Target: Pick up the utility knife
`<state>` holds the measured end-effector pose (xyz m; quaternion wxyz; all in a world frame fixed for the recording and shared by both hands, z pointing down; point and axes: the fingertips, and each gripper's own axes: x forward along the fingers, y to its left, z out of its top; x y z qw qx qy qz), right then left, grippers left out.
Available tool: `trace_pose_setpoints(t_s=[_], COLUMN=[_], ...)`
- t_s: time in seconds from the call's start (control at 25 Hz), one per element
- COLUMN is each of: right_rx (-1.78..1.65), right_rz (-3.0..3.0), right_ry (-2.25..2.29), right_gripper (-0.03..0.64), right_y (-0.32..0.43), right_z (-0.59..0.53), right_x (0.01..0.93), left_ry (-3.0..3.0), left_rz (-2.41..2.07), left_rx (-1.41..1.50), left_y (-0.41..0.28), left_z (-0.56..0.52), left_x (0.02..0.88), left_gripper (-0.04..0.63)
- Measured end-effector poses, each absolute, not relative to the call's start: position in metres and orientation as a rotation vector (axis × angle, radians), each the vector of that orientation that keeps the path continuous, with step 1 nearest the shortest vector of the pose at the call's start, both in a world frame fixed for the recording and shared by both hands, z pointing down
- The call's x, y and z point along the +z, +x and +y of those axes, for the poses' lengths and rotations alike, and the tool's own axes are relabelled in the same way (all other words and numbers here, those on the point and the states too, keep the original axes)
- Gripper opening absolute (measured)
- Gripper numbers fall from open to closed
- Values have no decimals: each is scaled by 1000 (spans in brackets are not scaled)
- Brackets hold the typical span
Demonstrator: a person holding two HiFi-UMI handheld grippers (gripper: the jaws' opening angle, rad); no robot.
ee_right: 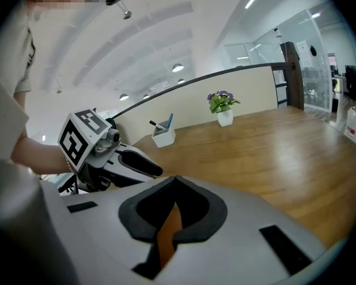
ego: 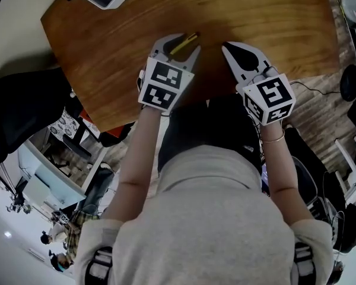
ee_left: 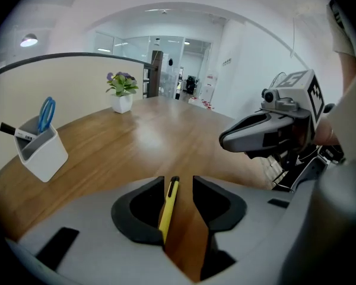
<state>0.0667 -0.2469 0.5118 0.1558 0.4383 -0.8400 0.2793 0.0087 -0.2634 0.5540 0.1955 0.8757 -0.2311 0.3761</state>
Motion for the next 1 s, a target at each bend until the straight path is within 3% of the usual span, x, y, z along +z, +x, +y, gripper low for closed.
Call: trace_pose_setpoints(t_s=[1.0], right_rx=[949], right_rz=[-2386], right_ry=[1301], right_gripper=[12], right_y=[73], right_z=[-245], right_x=[539], left_ry=[2440], left_rz=[-616], left_rx=[1282], left_y=[14], left_z=[-272], left_x=[593], left_gripper=[149])
